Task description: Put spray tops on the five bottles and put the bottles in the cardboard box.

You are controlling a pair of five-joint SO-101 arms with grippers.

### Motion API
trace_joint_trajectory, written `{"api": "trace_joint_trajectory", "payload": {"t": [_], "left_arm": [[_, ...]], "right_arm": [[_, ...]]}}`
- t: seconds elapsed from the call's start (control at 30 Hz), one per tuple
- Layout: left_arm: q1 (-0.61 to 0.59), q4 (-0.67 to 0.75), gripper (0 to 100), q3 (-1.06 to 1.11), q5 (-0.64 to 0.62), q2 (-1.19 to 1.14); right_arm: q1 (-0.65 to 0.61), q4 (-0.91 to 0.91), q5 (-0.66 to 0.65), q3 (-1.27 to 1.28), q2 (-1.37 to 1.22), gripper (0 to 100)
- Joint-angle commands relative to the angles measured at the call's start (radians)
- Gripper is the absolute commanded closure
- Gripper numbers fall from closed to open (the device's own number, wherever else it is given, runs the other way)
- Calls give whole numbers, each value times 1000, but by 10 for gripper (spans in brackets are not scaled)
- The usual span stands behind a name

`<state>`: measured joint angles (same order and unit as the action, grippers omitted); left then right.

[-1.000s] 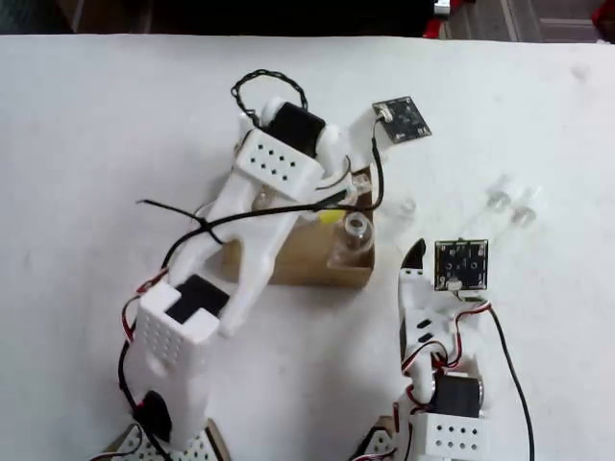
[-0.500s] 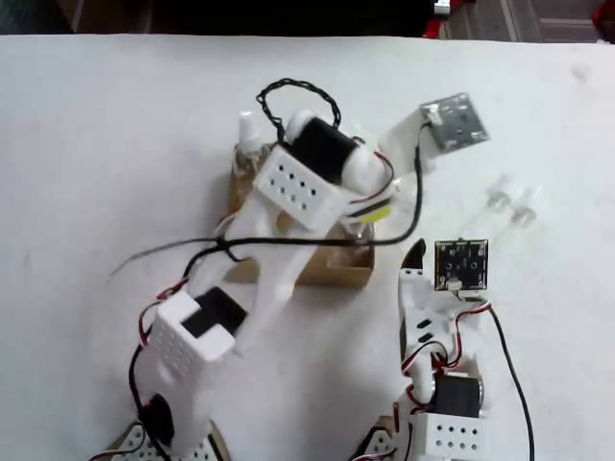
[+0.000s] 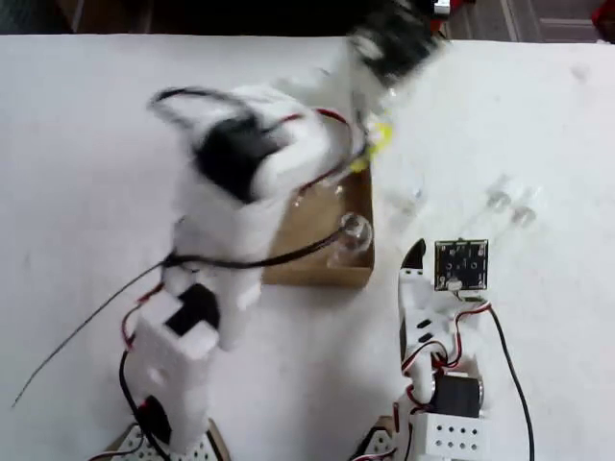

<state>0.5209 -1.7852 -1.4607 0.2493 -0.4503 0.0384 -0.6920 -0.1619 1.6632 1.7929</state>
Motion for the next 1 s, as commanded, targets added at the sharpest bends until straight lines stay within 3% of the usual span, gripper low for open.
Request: {"api": "trace_joint_trajectory", "payload": {"t": [0.0, 0.3, 0.6, 0.73, 0.97], "left_arm": [[-19, -5, 979, -89, -109, 183], [-19, -8, 980, 6, -176, 427], [-77, 40, 979, 684, -189, 984], [-177, 245, 979, 1111, -193, 1230], [-257, 772, 979, 1935, -198, 1662]], "right_arm": [[-2, -1, -15, 2, 8, 822], [-2, -1, -15, 2, 8, 822], [-7, -7, -14, -34, 8, 820], [-30, -85, -15, -158, 4, 820], [-125, -257, -15, -379, 2, 820]]}}
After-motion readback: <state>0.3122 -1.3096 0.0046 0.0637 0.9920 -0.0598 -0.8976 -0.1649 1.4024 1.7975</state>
